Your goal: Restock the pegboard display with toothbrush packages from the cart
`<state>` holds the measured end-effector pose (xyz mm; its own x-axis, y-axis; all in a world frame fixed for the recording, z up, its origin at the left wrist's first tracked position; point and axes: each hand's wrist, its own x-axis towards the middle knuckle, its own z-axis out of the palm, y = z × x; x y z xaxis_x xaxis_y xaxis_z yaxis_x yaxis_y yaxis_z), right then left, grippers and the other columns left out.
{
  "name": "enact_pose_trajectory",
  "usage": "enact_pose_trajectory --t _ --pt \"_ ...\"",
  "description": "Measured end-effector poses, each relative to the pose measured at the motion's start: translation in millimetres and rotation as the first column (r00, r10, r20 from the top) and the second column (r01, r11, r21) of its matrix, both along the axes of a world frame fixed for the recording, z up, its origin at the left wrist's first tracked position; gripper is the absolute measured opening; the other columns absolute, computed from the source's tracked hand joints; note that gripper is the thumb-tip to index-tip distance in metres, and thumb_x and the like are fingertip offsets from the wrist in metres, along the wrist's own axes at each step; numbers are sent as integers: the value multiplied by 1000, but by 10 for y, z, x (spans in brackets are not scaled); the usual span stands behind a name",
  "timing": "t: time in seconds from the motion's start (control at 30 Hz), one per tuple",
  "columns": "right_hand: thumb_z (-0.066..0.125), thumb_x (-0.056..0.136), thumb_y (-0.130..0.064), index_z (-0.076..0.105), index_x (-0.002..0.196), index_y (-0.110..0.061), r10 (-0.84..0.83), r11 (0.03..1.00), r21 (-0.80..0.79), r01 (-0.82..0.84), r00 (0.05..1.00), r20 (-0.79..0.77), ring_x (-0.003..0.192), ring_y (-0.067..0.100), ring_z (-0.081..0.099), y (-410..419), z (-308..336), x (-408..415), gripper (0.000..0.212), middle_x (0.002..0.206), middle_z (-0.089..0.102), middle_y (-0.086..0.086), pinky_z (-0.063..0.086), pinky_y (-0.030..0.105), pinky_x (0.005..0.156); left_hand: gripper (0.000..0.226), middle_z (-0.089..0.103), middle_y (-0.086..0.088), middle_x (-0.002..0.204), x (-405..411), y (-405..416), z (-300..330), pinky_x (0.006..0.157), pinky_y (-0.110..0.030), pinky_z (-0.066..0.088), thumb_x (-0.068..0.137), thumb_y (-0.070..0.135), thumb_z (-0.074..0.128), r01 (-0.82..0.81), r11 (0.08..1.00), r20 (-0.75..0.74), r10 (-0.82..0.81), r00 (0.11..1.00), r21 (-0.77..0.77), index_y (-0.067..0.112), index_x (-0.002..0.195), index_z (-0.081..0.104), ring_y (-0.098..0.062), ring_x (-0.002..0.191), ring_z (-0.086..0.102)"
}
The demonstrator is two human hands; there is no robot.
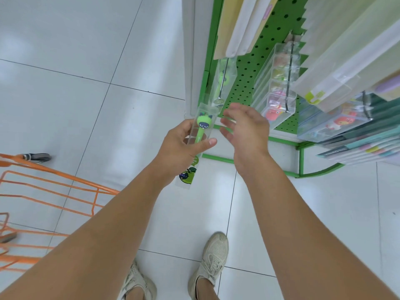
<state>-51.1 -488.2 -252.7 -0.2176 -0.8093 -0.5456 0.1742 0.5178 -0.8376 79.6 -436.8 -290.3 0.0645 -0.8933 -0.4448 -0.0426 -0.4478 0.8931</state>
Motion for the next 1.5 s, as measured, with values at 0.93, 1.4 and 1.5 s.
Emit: enact_pose_trajectory --t 0.93,1.4,1.5 --pt "85 75 2 60 126 -4 226 932 -249 -262 960 -165 103 24 71 -277 -61 -98 57 110 71 14 60 27 86 57 60 6 125 -132 -259 139 85 -23 54 85 28 80 -101 995 184 101 978 -12 19 135 54 -14 113 60" --pt "75 83 -1 65 99 -16 19 999 -29 -27 967 -253 72 11 63 326 220 225 25 90 67 1 60 33 79 20 68 6 93 335 132 977 72 -25 51 90 22 73 -239 970 132 243 961 -49 20 109 67 -7 75 64" --pt "69 88 -3 67 89 -23 168 979 -80 -186 966 -196 80 16 67 977 841 592 21 86 68 3 57 23 72 12 66 5 83 898 600 1622 62 -17 47 91 19 72 -217 960 148 244 959 -178 18 103 69 -5 65 60"
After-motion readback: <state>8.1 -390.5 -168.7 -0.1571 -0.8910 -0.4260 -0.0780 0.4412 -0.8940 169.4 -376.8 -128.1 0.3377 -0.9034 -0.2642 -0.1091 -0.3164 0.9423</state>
